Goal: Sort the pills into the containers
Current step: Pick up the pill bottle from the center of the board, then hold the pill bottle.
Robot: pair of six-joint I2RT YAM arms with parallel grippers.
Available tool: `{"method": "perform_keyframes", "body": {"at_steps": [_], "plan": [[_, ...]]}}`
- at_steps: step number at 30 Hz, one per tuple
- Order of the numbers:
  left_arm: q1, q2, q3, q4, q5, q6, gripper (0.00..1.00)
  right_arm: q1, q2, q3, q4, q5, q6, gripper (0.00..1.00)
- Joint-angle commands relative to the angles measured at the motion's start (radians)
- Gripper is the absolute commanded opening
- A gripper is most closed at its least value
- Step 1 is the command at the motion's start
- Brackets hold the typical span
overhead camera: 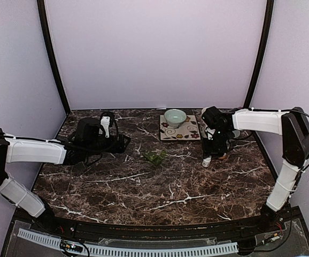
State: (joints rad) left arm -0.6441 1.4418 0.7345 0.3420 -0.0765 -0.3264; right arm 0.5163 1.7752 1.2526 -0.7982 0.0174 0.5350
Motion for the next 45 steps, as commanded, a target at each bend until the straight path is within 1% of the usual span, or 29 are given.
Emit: {"method": "perform_keyframes", "body": {"at_steps": [1, 4, 8, 12, 16, 19, 21, 22, 23, 28, 34, 37, 41, 45], "plan": [[0.000, 0.005, 0.019, -0.014, -0.006, 0.001, 0.87, -0.006, 0.018, 0.000, 0.006, -0.008, -0.009, 0.32], [0.000, 0.008, 0.019, -0.015, -0.006, 0.000, 0.87, -0.004, 0.018, 0.003, 0.006, -0.005, -0.016, 0.24], [0.000, 0.010, 0.020, -0.017, -0.004, -0.002, 0.87, -0.003, 0.002, 0.007, 0.000, 0.008, -0.019, 0.17], [0.000, 0.012, 0.028, -0.018, 0.020, -0.010, 0.87, 0.009, -0.034, 0.013, 0.006, 0.010, -0.031, 0.13], [0.000, 0.006, 0.038, -0.014, 0.088, -0.030, 0.88, 0.036, -0.085, 0.013, 0.038, -0.017, -0.047, 0.10], [0.001, -0.013, 0.036, 0.016, 0.182, -0.047, 0.90, 0.065, -0.137, 0.012, 0.079, -0.049, -0.052, 0.09], [0.001, -0.024, 0.038, 0.041, 0.261, -0.058, 0.96, 0.087, -0.170, 0.016, 0.111, -0.071, -0.053, 0.09], [0.003, -0.030, 0.042, 0.050, 0.301, -0.062, 0.97, 0.098, -0.174, 0.016, 0.130, -0.083, -0.053, 0.08], [0.003, -0.034, 0.045, 0.058, 0.337, -0.068, 0.97, 0.109, -0.211, 0.015, 0.148, -0.096, -0.052, 0.08], [0.006, -0.044, 0.059, 0.117, 0.527, -0.124, 0.97, 0.154, -0.302, -0.024, 0.271, -0.176, -0.040, 0.07], [0.012, -0.017, 0.068, 0.265, 0.757, -0.243, 0.97, 0.186, -0.394, -0.124, 0.466, -0.300, 0.011, 0.06], [0.012, 0.018, 0.088, 0.341, 0.865, -0.311, 0.96, 0.198, -0.415, -0.145, 0.566, -0.355, 0.035, 0.05], [0.012, 0.060, 0.118, 0.414, 0.933, -0.385, 0.94, 0.221, -0.406, -0.127, 0.630, -0.405, 0.047, 0.05], [0.012, 0.076, 0.148, 0.384, 0.942, -0.380, 0.93, 0.243, -0.392, -0.107, 0.672, -0.438, 0.062, 0.05]]}}
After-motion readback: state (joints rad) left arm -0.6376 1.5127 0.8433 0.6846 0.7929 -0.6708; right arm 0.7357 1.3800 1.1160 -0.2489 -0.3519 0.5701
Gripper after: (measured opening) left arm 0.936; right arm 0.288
